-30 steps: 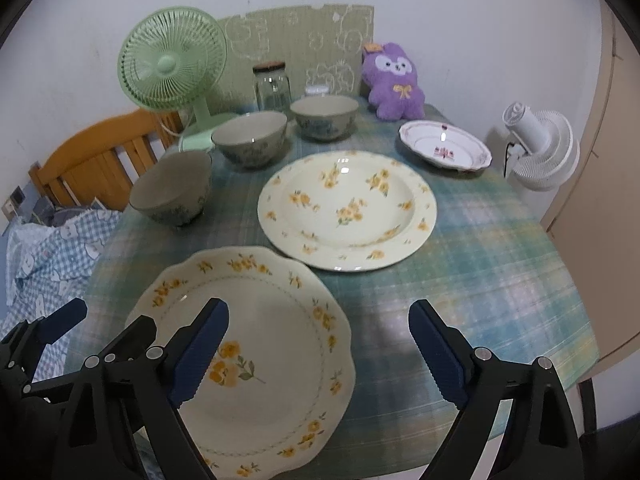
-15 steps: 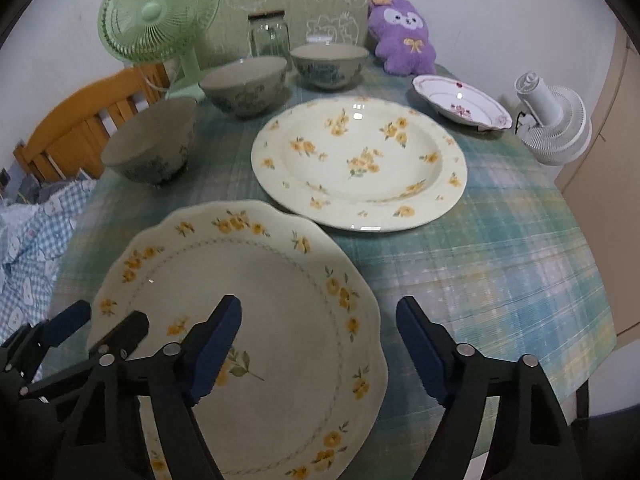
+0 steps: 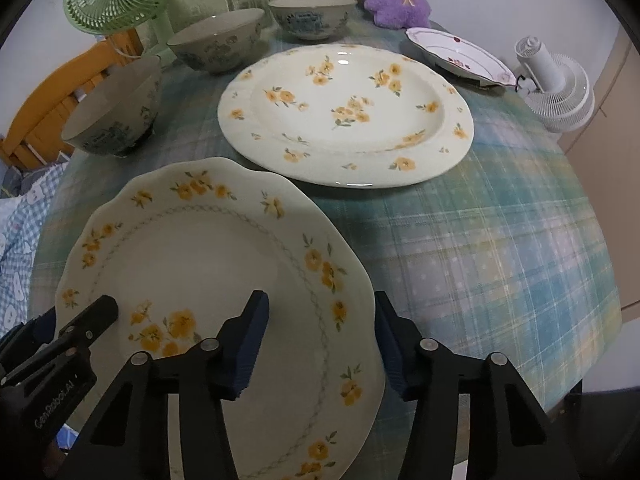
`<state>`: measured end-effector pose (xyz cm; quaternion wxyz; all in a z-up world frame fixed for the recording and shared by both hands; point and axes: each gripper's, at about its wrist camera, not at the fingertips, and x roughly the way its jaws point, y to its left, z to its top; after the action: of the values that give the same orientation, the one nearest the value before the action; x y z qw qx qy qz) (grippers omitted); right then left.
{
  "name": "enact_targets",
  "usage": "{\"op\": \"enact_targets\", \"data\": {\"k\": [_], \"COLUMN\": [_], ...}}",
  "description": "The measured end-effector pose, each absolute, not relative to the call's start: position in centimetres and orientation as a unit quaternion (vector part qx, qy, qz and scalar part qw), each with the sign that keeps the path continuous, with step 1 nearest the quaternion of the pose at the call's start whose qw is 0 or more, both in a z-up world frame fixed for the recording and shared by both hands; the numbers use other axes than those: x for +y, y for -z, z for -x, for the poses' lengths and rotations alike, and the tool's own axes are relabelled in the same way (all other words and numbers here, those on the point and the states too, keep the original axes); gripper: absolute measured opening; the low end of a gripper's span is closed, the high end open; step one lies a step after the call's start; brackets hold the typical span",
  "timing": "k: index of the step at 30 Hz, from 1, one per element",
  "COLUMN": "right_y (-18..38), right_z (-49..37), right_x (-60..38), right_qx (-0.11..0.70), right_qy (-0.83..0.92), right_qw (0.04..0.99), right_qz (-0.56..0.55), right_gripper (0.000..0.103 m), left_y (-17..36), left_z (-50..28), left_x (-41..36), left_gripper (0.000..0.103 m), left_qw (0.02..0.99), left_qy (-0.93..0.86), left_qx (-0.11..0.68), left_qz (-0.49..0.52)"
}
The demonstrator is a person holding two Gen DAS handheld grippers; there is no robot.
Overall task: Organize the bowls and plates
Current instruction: 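Lift the scalloped plate with both grippers and carry it across the table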
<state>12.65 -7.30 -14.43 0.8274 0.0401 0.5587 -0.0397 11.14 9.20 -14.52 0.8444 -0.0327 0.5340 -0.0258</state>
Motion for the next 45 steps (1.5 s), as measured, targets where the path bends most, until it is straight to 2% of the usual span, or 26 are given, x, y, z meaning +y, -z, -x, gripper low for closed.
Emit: {"op": "enact_targets", "data": {"k": [22, 45], "right_y": [13.3, 10.5], "right_z": [-11.9, -10.5], "right_x": [-7.6, -13.2], "right_qx": [0.554, 0.53], "right_qy": [0.045, -0.009], "right_qw": [0.83, 0.847], "right_qz": [-0.054, -0.027], "right_gripper": [0.055, 0.055], "left_y": [13.7, 10.5], "left_z": [-10.7, -7.3], "left_x": [8.6, 3.2], "left_gripper": [0.046, 0.046], "left_qw": [0.85, 0.876], "left_qy": [0.019, -0.028], "left_qx": [0.526, 0.481], "left_qz": [0.018, 0.024]}}
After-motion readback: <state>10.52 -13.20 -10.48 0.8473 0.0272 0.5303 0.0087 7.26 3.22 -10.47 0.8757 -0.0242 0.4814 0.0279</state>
